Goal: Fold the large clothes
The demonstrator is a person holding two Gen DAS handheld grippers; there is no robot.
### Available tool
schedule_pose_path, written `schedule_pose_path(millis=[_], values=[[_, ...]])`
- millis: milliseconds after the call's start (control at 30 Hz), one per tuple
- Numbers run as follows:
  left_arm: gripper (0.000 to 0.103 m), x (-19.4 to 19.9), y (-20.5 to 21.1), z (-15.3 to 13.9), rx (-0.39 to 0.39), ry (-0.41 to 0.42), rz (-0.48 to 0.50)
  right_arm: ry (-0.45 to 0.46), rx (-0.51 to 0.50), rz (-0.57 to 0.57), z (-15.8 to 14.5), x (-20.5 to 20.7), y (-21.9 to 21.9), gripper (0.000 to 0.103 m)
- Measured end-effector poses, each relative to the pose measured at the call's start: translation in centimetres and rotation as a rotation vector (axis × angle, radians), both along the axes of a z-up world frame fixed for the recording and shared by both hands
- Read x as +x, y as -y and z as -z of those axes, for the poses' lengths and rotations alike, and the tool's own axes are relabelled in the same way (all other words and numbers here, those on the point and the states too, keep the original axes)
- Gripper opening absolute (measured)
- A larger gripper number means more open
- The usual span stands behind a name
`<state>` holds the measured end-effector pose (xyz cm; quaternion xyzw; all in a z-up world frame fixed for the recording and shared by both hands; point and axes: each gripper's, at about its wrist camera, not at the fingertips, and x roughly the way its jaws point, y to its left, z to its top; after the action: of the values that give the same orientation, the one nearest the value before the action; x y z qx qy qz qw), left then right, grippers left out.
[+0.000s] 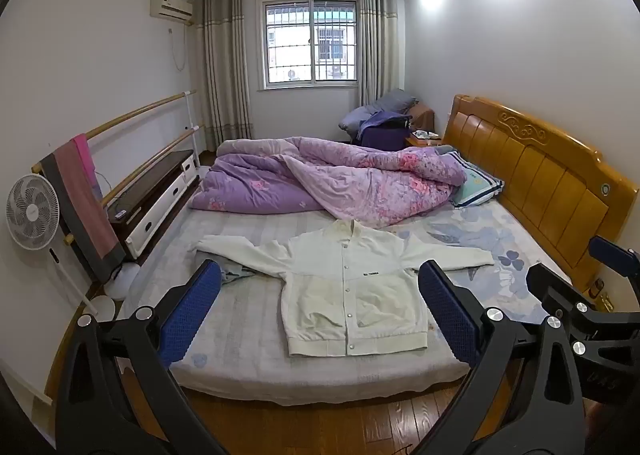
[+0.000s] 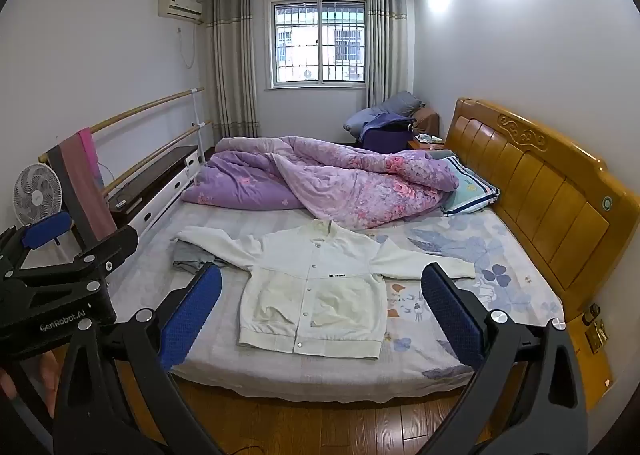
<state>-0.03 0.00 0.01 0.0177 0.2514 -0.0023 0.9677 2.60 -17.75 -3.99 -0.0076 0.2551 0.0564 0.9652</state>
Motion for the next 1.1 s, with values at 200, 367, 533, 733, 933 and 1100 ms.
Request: schedule_pose_path(millis=[200, 367, 533, 733, 933, 1100], values=[[0.099, 0.1, -0.2, 0.0, -0.005, -0.005, 0.002, -0.005, 0.0, 0.003, -0.3, 0.3, -0.4, 0.097], [0.099, 0.0, -0.4, 0.3, -0.007, -0.004, 0.003, -0.01, -0.004, -0.004, 0.0, 0.4, -0.3, 0.097], [0.099, 0.0, -1.1, 0.4, -0.007, -0.006, 0.002, -0.011, -0.005, -0.005, -0.1, 0.3, -0.7, 0.097], [0.099, -0.3, -2.1, 0.6, 0.0, -0.004, 0.001, -0.013, -0.001, -0.003, 0.1, 0.9, -1.1, 0.097], [0.099, 1.2, -0.9, 1.4, -0.008, -0.018, -0.009, -0.018, 0.002, -0.003, 0.0, 1.1, -1.1, 0.097], [0.099, 1.3, -0.9, 1.2, -0.007, -0.02, -0.009, -0.022, 0.005, -0.004, 0.1, 1.4, -1.2, 0.097]])
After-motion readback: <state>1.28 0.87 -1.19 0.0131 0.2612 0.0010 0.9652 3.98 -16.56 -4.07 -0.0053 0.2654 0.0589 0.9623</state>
